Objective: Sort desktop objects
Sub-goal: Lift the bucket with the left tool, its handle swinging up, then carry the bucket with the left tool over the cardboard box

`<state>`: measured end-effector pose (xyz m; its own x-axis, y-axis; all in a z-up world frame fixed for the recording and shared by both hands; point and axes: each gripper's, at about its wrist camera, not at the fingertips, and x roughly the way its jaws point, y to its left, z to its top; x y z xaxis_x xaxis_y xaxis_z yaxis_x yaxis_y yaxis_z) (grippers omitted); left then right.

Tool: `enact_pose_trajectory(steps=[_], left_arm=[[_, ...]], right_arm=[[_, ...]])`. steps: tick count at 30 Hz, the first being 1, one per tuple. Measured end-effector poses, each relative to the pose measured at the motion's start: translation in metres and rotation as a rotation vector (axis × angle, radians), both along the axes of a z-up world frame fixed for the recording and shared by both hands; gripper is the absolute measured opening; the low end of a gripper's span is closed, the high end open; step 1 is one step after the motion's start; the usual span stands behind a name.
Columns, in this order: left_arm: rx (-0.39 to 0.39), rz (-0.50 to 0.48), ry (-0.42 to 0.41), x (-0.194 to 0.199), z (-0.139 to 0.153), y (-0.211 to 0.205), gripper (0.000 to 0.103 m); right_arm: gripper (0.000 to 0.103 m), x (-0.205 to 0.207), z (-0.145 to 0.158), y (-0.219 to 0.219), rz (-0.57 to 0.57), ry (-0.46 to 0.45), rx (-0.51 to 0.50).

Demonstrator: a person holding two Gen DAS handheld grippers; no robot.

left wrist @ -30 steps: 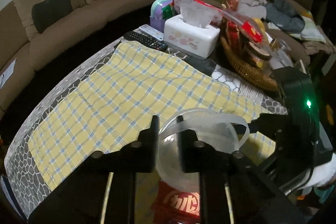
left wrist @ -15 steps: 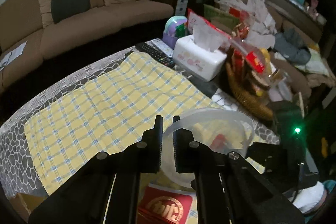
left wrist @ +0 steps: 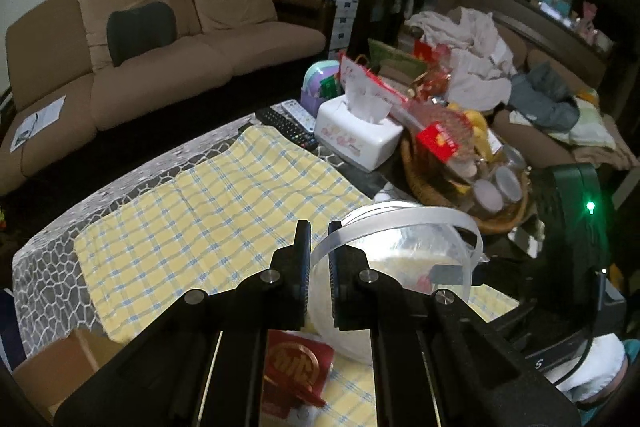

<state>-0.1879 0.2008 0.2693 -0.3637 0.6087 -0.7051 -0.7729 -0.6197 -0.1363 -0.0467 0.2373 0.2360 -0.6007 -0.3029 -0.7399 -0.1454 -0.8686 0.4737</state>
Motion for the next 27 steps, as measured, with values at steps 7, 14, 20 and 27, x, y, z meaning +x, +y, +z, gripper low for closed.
enact_pose_trajectory(steps=[7,14,20,27], left_arm=[[0.014,0.043,-0.01,0.036,0.037,-0.042,0.008],[0.022,0.082,-0.023,0.063,0.054,-0.087,0.008],[0.044,0.132,-0.034,0.081,0.069,-0.139,0.009],[0.062,0.204,-0.021,0.092,0.089,-0.211,0.009]], right_arm=[[0.1,0.032,0.036,-0.033,0.029,0.028,0.003],[0.1,0.058,0.049,-0.075,0.067,0.036,-0.008],[0.101,0.076,0.063,-0.121,0.117,0.049,-0.005],[0.101,0.087,0.083,-0.182,0.184,0.071,-0.003]])
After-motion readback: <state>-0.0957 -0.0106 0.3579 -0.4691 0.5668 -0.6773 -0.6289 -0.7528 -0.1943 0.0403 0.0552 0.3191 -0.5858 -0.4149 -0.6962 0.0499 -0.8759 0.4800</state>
